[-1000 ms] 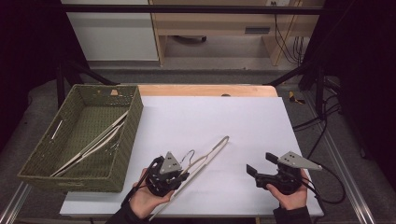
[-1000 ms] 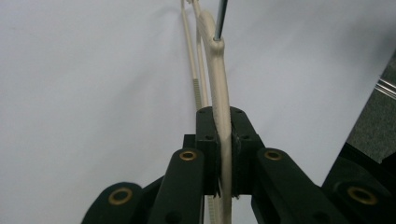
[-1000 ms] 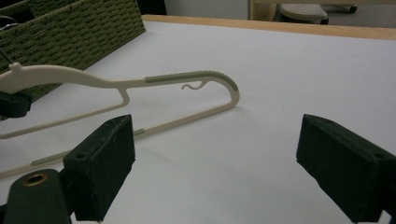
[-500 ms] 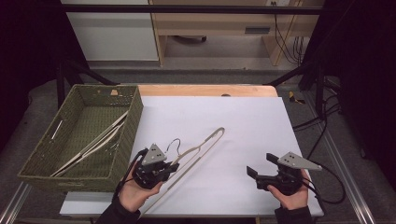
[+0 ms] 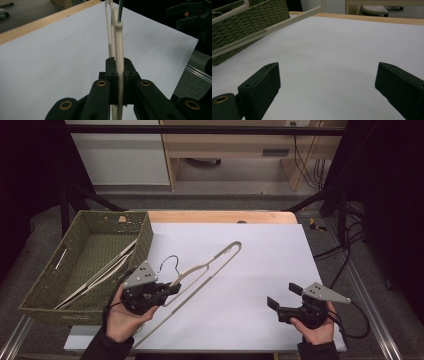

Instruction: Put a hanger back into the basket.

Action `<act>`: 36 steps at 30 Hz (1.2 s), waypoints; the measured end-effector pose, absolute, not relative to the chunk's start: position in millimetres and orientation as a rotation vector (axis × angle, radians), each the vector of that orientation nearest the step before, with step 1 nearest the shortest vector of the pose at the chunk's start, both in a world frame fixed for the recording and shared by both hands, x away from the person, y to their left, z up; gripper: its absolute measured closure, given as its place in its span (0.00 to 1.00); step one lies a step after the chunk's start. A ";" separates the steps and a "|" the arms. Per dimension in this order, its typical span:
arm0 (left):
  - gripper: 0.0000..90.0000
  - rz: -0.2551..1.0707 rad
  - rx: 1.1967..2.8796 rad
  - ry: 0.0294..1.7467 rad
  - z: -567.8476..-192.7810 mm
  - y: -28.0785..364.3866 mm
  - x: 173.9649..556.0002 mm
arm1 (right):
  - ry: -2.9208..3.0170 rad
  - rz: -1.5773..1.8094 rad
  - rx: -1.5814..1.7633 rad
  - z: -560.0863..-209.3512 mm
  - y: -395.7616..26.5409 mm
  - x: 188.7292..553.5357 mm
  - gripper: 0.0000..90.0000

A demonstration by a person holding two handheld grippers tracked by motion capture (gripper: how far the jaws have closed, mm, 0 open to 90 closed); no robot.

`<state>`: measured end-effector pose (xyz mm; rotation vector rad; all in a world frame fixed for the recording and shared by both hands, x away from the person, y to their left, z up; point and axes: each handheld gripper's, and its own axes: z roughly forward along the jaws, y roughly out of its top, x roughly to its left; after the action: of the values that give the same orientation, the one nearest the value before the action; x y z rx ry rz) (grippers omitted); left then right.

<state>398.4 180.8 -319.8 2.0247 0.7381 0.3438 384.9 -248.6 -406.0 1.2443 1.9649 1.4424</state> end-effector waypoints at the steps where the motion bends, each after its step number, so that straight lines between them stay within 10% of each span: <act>1: 0.95 0.351 2.025 0.732 -314.0 183.5 397.9 | 1.968 1.437 1.239 -406.2 -248.7 385.2 0.07; 36: 0.95 0.592 1.982 0.732 -217.2 320.3 456.4 | 1.995 1.381 1.186 -405.7 -250.4 387.5 0.03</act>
<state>456.4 320.3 -217.2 1.9816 0.7324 0.5917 387.5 -250.4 -405.7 1.1859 1.9947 1.3806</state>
